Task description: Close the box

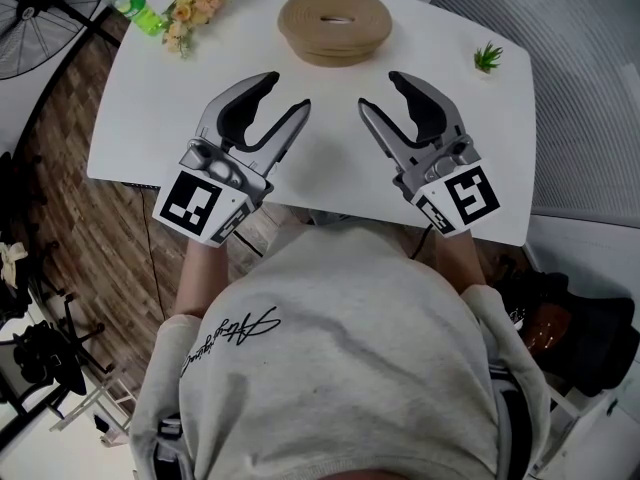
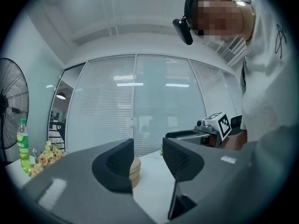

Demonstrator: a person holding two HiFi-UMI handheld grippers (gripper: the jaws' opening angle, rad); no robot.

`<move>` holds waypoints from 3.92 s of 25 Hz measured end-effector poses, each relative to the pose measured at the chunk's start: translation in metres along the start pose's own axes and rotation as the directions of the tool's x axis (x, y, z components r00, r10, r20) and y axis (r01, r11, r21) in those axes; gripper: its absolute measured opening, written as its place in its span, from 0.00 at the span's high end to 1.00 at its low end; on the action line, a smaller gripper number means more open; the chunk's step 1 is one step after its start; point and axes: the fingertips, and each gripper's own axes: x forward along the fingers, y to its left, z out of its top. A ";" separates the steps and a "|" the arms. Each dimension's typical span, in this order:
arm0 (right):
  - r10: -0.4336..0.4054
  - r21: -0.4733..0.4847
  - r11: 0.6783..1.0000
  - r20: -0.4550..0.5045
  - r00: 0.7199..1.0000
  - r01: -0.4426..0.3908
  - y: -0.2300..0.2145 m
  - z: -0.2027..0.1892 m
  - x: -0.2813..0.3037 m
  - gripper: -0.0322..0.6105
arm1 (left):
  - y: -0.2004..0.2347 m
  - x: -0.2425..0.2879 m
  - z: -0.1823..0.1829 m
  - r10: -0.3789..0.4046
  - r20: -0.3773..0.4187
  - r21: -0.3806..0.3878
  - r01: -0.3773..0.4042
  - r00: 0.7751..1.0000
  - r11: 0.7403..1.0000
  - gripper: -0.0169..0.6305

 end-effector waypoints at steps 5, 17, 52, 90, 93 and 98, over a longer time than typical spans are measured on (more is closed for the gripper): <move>-0.020 0.013 1.000 -0.001 1.000 0.020 -0.005 -0.003 -0.002 0.68 | 0.000 0.002 -0.004 0.004 -0.009 0.004 -0.004 1.000 1.000 0.73; -0.034 0.034 0.999 0.027 0.999 0.033 -0.010 0.003 0.001 0.73 | 0.007 0.001 0.002 -0.009 0.017 -0.003 0.009 1.000 1.000 0.83; -0.032 0.005 0.999 0.067 0.997 0.032 -0.012 0.015 0.003 0.90 | 0.012 0.002 0.007 0.012 0.015 0.002 -0.012 1.000 1.000 0.93; -0.068 -0.023 0.997 0.054 0.996 0.069 -0.022 0.011 -0.001 0.95 | 0.017 0.013 0.002 0.015 0.006 0.017 -0.016 1.000 1.000 0.95; -0.067 -0.024 0.997 0.051 0.996 0.068 -0.022 0.010 -0.002 0.95 | 0.017 0.014 -0.001 0.017 -0.002 0.021 -0.017 1.000 1.000 0.95; -0.068 -0.017 0.997 0.049 0.996 0.069 -0.026 0.009 -0.003 0.95 | 0.017 0.017 -0.001 0.018 -0.002 0.018 -0.018 1.000 1.000 0.95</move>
